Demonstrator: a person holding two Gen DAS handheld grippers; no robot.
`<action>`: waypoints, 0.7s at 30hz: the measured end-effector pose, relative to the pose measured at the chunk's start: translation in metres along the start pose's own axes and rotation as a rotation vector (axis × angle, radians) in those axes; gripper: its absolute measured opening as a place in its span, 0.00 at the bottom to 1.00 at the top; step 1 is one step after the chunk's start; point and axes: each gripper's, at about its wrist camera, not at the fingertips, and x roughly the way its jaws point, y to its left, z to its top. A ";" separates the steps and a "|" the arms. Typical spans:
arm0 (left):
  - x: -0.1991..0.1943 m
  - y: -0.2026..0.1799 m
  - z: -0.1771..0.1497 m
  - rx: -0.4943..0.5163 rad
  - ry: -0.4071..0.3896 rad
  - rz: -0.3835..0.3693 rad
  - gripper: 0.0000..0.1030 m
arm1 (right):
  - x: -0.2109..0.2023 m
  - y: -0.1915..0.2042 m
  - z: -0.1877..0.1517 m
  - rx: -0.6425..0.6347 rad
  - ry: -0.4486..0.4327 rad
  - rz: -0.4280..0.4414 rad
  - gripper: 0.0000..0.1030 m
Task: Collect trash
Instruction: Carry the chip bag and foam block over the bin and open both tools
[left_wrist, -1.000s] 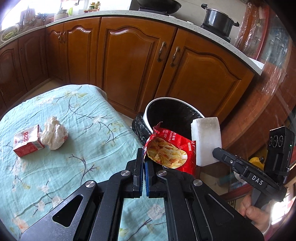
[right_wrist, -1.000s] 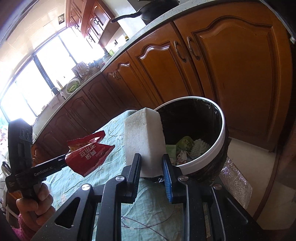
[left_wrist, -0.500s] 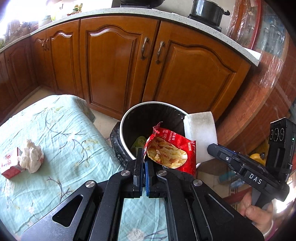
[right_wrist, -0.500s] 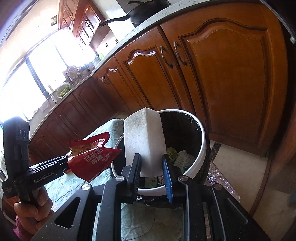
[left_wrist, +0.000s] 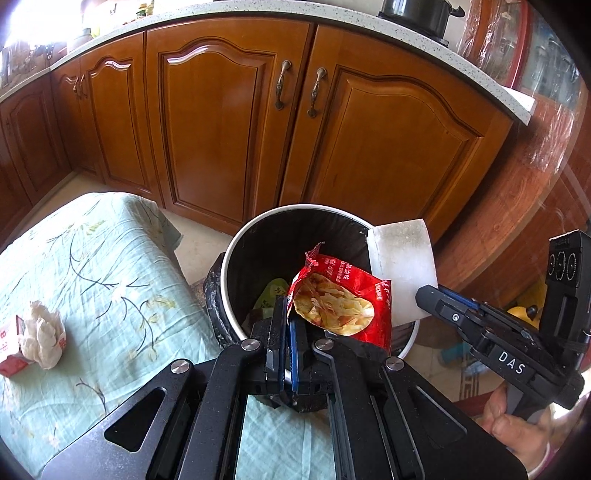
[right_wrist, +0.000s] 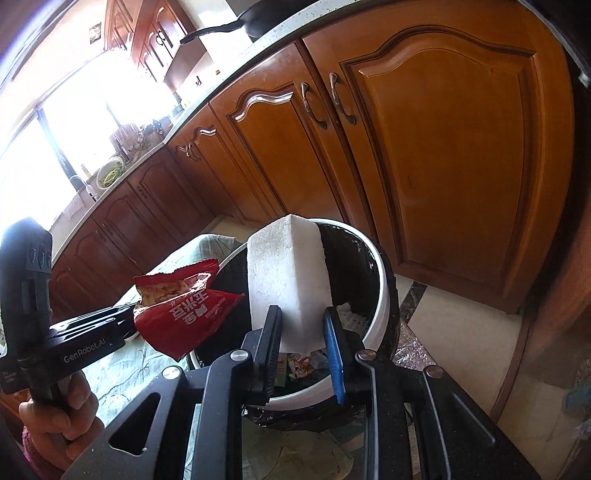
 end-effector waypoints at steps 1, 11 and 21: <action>0.002 0.000 0.001 0.001 0.004 0.000 0.01 | 0.000 -0.001 -0.001 -0.001 0.002 -0.003 0.23; 0.022 0.000 0.004 0.014 0.045 0.017 0.01 | 0.007 -0.003 0.005 -0.021 0.028 -0.029 0.23; 0.033 -0.003 0.008 0.020 0.064 0.033 0.01 | 0.018 -0.004 0.011 -0.023 0.061 -0.045 0.28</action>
